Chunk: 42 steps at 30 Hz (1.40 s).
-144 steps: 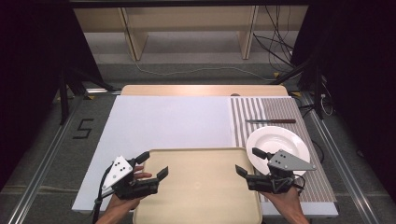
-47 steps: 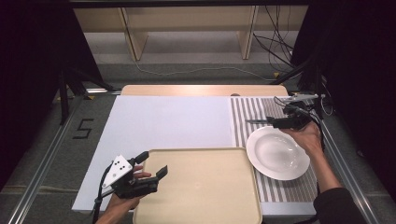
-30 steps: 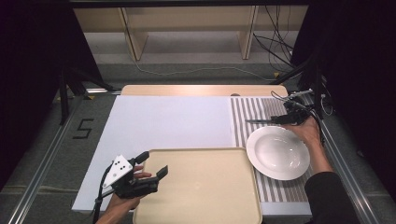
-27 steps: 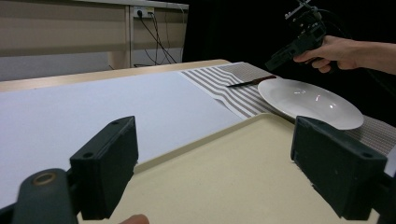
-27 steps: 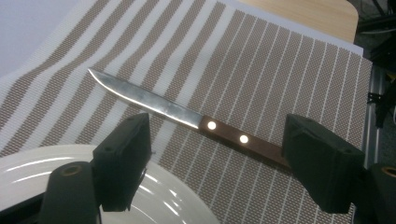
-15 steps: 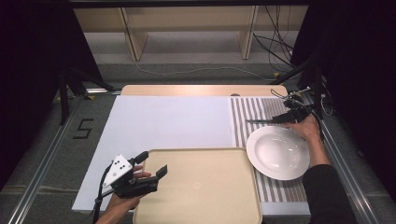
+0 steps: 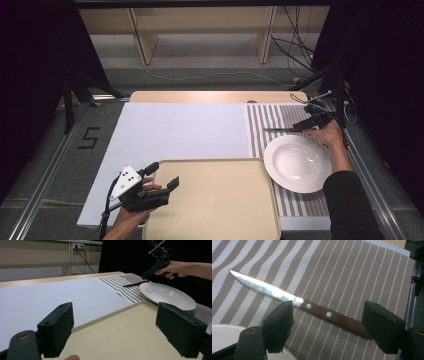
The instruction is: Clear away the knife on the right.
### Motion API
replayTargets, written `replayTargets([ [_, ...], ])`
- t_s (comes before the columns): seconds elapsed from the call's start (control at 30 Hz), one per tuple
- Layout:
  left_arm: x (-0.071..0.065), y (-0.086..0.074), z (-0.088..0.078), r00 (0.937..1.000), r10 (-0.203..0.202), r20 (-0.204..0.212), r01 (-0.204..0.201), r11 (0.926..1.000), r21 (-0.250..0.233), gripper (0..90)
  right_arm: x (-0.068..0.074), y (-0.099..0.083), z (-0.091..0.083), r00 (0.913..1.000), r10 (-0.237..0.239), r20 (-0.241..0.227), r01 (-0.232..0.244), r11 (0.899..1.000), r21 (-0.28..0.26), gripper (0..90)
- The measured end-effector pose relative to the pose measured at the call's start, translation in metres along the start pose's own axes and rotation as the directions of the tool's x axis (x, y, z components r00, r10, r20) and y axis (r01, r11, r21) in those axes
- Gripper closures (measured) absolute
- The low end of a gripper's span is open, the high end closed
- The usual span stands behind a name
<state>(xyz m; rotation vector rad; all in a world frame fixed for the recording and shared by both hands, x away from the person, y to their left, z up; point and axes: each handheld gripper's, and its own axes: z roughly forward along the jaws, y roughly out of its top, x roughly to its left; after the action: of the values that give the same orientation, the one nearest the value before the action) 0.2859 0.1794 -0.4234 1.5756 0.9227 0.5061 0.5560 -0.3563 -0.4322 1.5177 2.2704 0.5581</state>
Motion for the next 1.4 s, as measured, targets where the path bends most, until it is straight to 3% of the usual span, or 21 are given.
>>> replayTargets([
  [0.37, 0.000, 0.000, 0.000, 1.0000, -0.007, -0.006, 0.007, 1.0000, -0.004, 14.5, 0.001, 0.000, 0.015, 0.9998, -0.017, -0.006, 0.017, 0.998, 0.059, 26.3],
  [0.53, 0.001, 0.000, 0.000, 0.9999, -0.007, -0.009, 0.007, 1.0000, -0.004, 14.5, -0.001, 0.000, 0.015, 0.9998, 0.008, -0.016, -0.007, 0.999, 0.047, 25.6],
  [0.77, 0.000, 0.000, 0.000, 1.0000, -0.004, -0.007, 0.004, 1.0000, -0.004, 14.6, -0.002, 0.000, 0.018, 0.9995, 0.005, -0.030, -0.003, 0.999, 0.047, 25.5],
  [1.13, 0.001, -0.001, 0.000, 0.9999, -0.011, -0.011, 0.011, 0.9999, -0.001, 14.5, -0.001, -0.002, 0.034, 0.9990, -0.005, -0.045, 0.010, 0.996, 0.093, 24.5],
  [1.4, 0.001, -0.001, 0.000, 0.9999, -0.008, -0.007, 0.008, 1.0000, 0.002, 14.5, 0.001, -0.001, 0.032, 0.9986, -0.006, -0.052, 0.012, 0.993, 0.119, 35.4],
])
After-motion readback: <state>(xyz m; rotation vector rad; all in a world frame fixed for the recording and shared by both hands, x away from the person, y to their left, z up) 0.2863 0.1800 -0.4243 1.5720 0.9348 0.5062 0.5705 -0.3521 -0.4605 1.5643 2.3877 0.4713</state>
